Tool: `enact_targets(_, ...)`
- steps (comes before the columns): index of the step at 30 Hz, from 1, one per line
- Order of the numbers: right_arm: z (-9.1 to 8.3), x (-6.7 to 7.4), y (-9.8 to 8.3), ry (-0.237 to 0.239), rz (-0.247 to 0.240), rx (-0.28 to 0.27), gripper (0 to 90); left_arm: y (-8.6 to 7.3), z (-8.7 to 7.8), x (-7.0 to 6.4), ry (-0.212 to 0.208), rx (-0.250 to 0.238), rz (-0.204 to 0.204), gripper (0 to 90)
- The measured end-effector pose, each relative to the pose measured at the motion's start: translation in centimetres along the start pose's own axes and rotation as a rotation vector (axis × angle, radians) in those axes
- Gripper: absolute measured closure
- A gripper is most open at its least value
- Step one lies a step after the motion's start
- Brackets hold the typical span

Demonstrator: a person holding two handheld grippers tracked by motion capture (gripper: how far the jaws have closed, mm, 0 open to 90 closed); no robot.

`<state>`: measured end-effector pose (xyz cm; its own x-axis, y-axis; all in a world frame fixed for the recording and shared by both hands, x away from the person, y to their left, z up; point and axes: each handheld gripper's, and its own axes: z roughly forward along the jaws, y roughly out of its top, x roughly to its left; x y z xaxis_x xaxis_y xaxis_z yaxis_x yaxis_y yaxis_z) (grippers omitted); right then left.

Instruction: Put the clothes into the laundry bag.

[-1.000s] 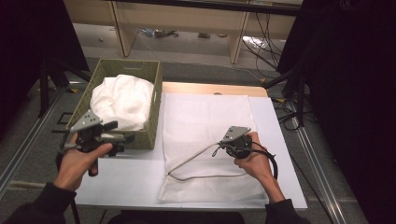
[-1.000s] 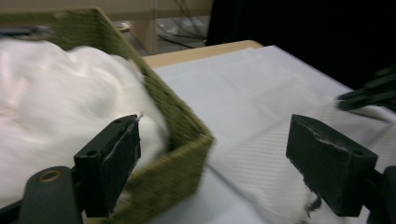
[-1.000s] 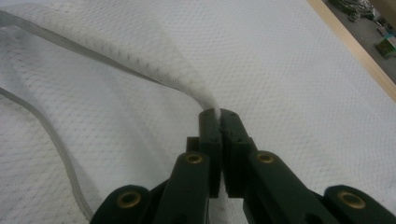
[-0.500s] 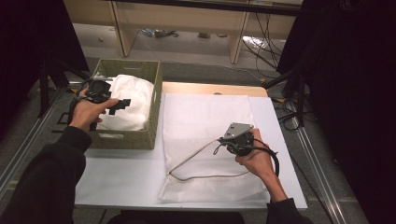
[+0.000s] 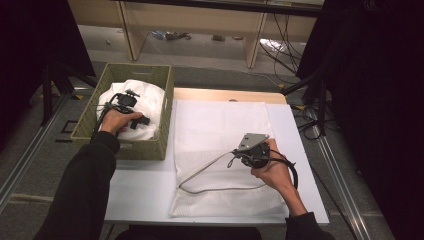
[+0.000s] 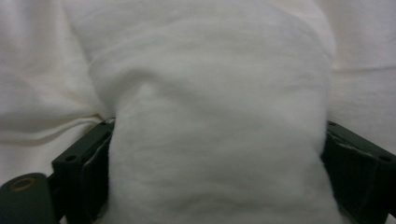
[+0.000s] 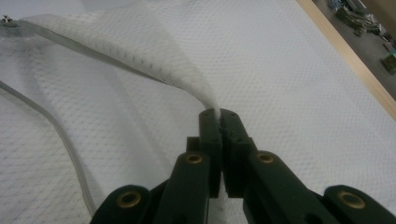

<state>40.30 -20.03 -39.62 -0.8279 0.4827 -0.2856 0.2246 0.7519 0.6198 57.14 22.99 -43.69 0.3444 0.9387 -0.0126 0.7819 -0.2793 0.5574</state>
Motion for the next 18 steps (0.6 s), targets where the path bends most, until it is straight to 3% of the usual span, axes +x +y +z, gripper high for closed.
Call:
enact_targets(1, 0.0, 0.0, 0.0, 0.0, 0.0, 0.0, 89.6, 0.0, 0.0, 0.0, 0.0, 0.0, 0.0, 9.3)
enact_targets(5, 0.2, 0.2, -0.1, -0.002, -0.004, -0.009, 89.6, -0.3, -0.5, 1.2, 0.064, 0.02, -0.021, 6.1)
enact_targets(7, 0.1, 0.3, -0.2, -0.006, 0.018, -0.007, 89.6, -0.8, 0.5, 1.3, -0.003, 0.012, -0.026, 1.6)
enact_targets(8, 0.1, 0.3, -0.2, -0.002, 0.009, -0.007, 89.6, -1.0, 1.2, 1.3, -0.061, 0.034, -0.039, 0.0)
enact_targets(9, 0.1, 0.3, -0.2, -0.002, 0.009, -0.007, 89.6, -1.0, 1.2, 1.3, -0.061, 0.034, -0.039, 0.0)
enact_targets(10, 0.2, 0.1, -0.2, -0.013, -0.02, -0.003, 89.6, -1.4, 1.8, 1.2, -0.082, 0.022, -0.036, 0.0)
enact_targets(11, 0.2, 0.1, -0.2, -0.013, -0.02, -0.003, 89.6, -1.6, 2.3, 1.0, -0.099, 0.013, -0.057, 0.0)
enact_targets(13, 0.3, 0.3, -0.1, 0.001, 0.002, -0.008, 89.6, -1.6, 2.7, 0.9, -0.099, 0.009, -0.054, 0.0)
enact_targets(14, 0.2, 0.4, -0.1, -0.004, 0.003, -0.006, 89.6, -1.5, 2.7, 1.0, -0.103, 0.022, -0.026, 0.0)
enact_targets(15, 0.3, 0.4, -0.1, 0.001, -0.007, -0.002, 89.6, -1.5, 2.4, 0.9, -0.104, 0.016, -0.03, 5.0)
enact_targets(16, 0.3, 0.4, -0.1, 0.004, -0.007, -0.003, 89.5, -1.5, 2.0, 1.0, -0.113, 0.012, -0.029, 18.9)
enact_targets(18, 0.4, 0.3, 0.1, 0.015, -0.005, 0.001, 89.6, -1.9, 1.7, 1.3, -0.176, -0.018, -0.019, 44.0)
